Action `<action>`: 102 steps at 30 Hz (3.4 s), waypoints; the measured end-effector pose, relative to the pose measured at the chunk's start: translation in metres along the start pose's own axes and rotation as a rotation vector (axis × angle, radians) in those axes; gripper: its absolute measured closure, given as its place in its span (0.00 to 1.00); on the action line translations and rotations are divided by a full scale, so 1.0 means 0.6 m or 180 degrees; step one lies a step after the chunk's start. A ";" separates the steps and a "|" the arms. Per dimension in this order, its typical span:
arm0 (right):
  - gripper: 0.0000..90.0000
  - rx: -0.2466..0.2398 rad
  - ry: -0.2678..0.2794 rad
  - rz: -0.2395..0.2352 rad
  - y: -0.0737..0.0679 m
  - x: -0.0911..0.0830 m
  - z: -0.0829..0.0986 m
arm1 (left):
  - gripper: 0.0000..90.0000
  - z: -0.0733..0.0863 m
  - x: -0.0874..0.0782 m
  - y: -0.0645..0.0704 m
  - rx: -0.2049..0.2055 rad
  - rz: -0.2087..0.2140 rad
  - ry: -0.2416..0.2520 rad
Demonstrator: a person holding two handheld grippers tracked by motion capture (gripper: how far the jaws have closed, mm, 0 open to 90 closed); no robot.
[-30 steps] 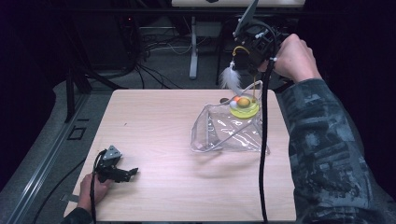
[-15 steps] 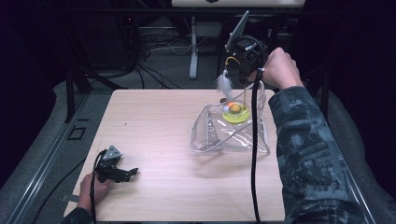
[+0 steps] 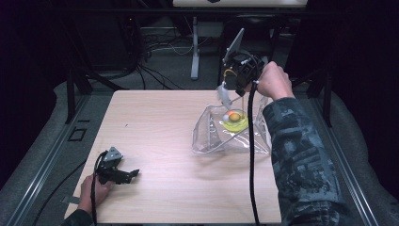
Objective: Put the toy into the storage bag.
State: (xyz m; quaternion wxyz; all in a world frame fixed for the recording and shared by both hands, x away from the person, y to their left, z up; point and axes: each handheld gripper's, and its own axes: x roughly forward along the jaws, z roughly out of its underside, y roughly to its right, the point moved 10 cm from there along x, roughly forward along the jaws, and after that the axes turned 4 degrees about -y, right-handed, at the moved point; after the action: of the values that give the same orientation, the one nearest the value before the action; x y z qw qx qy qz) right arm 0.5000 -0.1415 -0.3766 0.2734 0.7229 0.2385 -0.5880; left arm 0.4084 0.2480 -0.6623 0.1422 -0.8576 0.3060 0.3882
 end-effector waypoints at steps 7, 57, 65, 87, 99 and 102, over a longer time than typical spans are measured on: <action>0.97 0.0070 -0.0039 -0.0001 0.006 0.034 0.010 | 0.01 0.000 0.000 0.000 -0.0005 0.0002 0.0003; 0.97 0.0293 -0.0408 -0.0001 0.023 0.173 0.093 | 0.01 0.000 0.000 0.000 -0.0004 -0.0009 0.0011; 0.84 0.0362 -0.0227 0.0028 0.022 0.150 0.090 | 0.01 0.000 0.000 0.000 0.0001 -0.0006 0.0005; 0.14 0.0632 0.0409 -0.0129 0.024 0.064 0.126 | 0.01 0.000 0.000 0.000 -0.0006 -0.0007 0.0011; 0.00 0.0725 0.0538 -0.0067 0.024 0.056 0.170 | 0.01 -0.001 0.002 -0.001 -0.0010 -0.0034 0.0037; 0.00 0.0735 0.0586 -0.0051 0.021 0.059 0.189 | 0.01 -0.001 0.002 -0.001 -0.0013 -0.0034 0.0038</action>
State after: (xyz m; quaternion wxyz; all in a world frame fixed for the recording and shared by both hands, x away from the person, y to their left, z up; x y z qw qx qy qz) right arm 0.4335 -0.2266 -0.4283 0.1607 0.7984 0.1992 -0.5450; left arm 0.4095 0.2475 -0.6625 0.1407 -0.8617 0.3015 0.3830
